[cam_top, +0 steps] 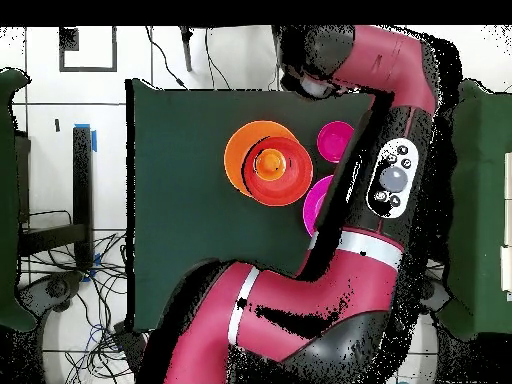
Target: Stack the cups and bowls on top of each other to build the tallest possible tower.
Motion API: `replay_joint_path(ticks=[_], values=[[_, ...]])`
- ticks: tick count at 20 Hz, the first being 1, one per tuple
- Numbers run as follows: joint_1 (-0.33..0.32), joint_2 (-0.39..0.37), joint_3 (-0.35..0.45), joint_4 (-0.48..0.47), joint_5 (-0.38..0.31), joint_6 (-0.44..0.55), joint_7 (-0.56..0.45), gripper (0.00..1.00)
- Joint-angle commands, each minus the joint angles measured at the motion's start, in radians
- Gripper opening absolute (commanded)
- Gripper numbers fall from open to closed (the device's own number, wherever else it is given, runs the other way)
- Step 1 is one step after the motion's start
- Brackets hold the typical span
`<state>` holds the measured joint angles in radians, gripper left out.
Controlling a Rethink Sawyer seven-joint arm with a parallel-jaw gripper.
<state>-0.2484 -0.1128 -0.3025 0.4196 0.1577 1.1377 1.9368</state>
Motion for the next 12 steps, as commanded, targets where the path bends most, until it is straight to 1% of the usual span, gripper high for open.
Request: replay_joint_path(ticks=[1,3,4,5,7,9,12], values=[[-0.026,-0.055,0.134,0.078,-0.012,0.064,-0.305,1.00],[-0.026,-0.058,0.139,0.062,-0.010,0.100,-0.335,1.00],[-0.022,-0.091,0.138,0.129,-0.021,0.066,-0.337,1.00],[-0.022,-0.099,0.141,0.145,-0.021,0.058,-0.333,1.00],[-0.027,-0.080,0.144,0.102,-0.021,0.096,-0.347,1.00],[-0.024,-0.096,0.148,0.144,-0.021,0.114,-0.355,1.00],[-0.019,-0.138,0.145,0.236,-0.024,0.103,-0.334,1.00]])
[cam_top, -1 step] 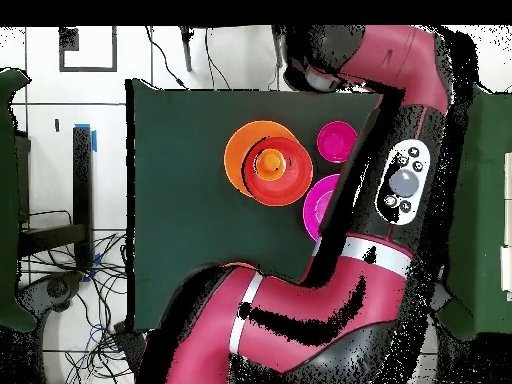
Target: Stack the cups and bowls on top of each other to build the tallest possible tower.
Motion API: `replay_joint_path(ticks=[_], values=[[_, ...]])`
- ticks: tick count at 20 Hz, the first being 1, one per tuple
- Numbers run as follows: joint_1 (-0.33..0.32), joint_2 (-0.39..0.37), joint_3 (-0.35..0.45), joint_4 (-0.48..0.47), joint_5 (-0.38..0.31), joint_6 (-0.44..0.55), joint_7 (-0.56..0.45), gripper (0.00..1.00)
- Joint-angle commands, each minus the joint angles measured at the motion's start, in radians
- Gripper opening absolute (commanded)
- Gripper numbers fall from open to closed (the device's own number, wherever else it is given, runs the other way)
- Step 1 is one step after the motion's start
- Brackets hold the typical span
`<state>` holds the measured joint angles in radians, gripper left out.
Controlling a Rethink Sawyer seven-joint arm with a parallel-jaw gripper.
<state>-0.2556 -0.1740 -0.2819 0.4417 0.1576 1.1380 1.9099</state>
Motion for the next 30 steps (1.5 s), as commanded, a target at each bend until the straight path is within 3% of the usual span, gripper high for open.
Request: replay_joint_path(ticks=[1,9,14,30], values=[[-0.012,-0.088,0.126,0.237,-0.027,0.092,-0.306,1.00],[-0.007,-0.170,0.136,0.409,-0.039,0.043,-0.253,1.00],[0.006,-0.235,0.128,0.547,-0.047,-0.044,-0.180,1.00],[0.000,-0.222,0.107,0.570,-0.045,-0.052,-0.018,1.00]])
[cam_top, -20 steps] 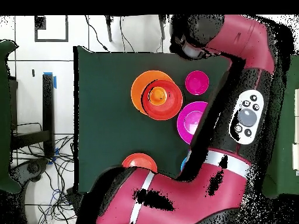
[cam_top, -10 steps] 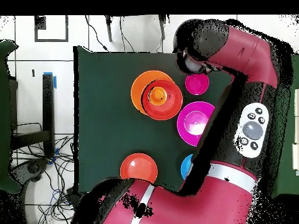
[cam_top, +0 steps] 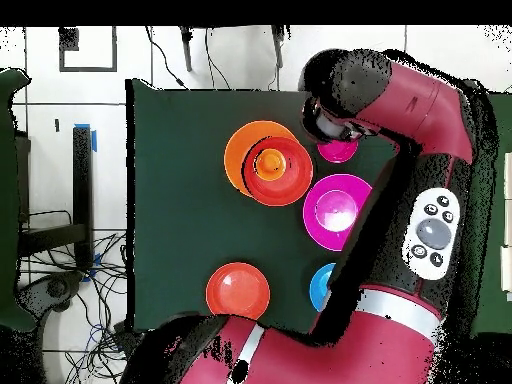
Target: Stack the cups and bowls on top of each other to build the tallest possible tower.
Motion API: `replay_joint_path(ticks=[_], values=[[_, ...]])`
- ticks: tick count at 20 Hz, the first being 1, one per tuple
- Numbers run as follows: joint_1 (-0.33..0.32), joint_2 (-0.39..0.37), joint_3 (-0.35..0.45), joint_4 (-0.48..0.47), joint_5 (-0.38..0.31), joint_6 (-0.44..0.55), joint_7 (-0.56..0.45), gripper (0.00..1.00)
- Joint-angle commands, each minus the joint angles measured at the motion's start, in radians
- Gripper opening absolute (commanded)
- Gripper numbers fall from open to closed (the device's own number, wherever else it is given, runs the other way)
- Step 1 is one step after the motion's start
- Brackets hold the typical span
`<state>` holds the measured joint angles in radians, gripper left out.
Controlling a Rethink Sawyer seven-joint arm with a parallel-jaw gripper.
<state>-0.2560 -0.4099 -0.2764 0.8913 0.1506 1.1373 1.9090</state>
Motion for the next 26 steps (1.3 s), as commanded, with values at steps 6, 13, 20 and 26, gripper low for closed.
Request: replay_joint_path(ticks=[6,13,20,26], values=[[0.010,0.039,0.096,0.099,-0.030,-0.036,0.028,1.00],[0.015,0.075,0.095,0.099,-0.029,-0.098,0.071,1.00],[-0.005,0.108,0.110,0.109,-0.016,-0.164,0.078,1.00],[-0.004,0.116,0.099,0.123,-0.013,-0.184,0.086,1.00]])
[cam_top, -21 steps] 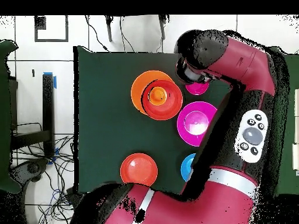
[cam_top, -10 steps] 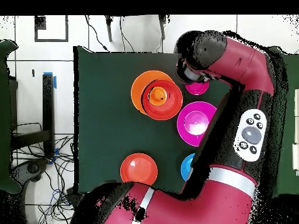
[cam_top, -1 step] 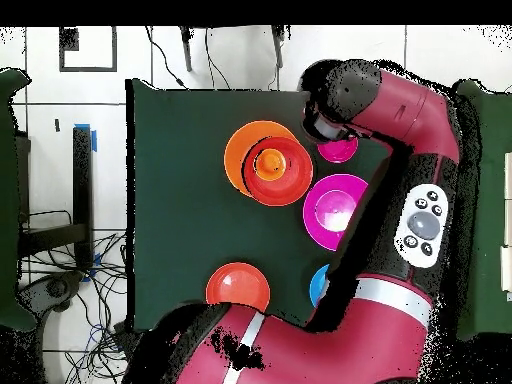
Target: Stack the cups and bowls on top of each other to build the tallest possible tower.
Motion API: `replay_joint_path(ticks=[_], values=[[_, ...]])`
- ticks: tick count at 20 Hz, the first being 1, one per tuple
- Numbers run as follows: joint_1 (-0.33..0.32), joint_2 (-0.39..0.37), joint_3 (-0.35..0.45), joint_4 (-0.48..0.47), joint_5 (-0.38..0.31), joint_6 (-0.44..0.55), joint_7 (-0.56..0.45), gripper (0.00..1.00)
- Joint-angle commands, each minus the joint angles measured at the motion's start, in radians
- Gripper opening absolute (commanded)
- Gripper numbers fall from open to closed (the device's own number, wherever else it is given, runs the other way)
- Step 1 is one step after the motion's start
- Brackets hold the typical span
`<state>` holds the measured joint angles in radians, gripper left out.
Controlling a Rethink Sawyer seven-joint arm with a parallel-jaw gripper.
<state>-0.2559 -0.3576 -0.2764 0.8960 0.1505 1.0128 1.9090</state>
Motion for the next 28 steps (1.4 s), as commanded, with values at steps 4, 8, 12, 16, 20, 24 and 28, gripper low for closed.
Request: replay_joint_path(ticks=[4,8,12,16,20,24,28], values=[[0.008,0.068,0.071,0.141,-0.006,-0.073,0.151,1.00],[0.009,0.073,0.063,0.150,0.001,-0.088,0.174,1.00],[0.016,0.083,0.041,0.146,0.012,-0.078,0.220,1.00],[0.019,0.090,0.028,0.143,0.019,-0.089,0.261,1.00],[0.020,0.101,0.020,0.135,0.028,-0.112,0.305,1.00],[0.023,0.105,0.012,0.129,0.025,-0.107,0.331,1.00],[0.023,0.106,0.015,0.139,0.027,-0.118,0.353,1.00]])
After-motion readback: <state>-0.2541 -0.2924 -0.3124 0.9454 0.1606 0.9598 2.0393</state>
